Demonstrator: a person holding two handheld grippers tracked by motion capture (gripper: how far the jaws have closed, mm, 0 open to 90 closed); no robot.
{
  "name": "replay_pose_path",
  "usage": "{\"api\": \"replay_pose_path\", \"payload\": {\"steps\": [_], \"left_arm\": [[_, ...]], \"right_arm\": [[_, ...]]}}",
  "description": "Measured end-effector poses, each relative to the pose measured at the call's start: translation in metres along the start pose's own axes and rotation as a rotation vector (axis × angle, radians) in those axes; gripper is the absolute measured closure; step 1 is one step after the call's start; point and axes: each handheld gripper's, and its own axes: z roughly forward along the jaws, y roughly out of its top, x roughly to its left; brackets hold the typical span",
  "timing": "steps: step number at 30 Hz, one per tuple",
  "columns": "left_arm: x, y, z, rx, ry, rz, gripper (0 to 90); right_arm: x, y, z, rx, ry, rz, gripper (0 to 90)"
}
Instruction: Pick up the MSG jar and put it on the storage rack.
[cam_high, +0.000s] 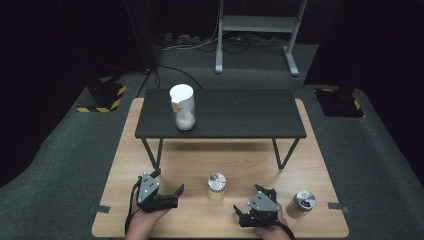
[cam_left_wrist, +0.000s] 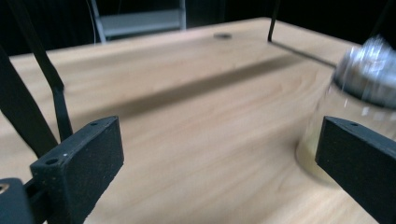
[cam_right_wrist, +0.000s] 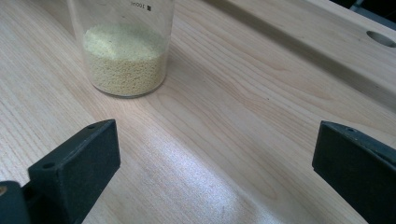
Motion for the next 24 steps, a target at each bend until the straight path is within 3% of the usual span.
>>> {"api": "replay_pose_path", "payload": {"steps": [10, 13, 18, 24], "left_arm": [[0.001, -0.025, 0.003, 0.071, 0.003, 0.037, 1.3], [-0.003, -0.030, 0.008, 0.116, 0.005, 0.085, 1.3], [-0.012, -0.031, 0.011, 0.163, 0.036, 0.206, 1.7], [-0.018, -0.032, 0.008, 0.164, 0.046, 0.255, 1.4]], "right_arm": [[0.000, 0.000, 0.001, 0.010, -0.004, -0.001, 0.3], [0.000, 0.000, 0.001, 0.011, -0.008, 0.000, 0.3], [0.000, 0.000, 0.001, 0.010, -0.006, 0.004, 0.3], [0.000, 0.000, 0.000, 0.000, -0.007, 0.001, 0.3]]}}
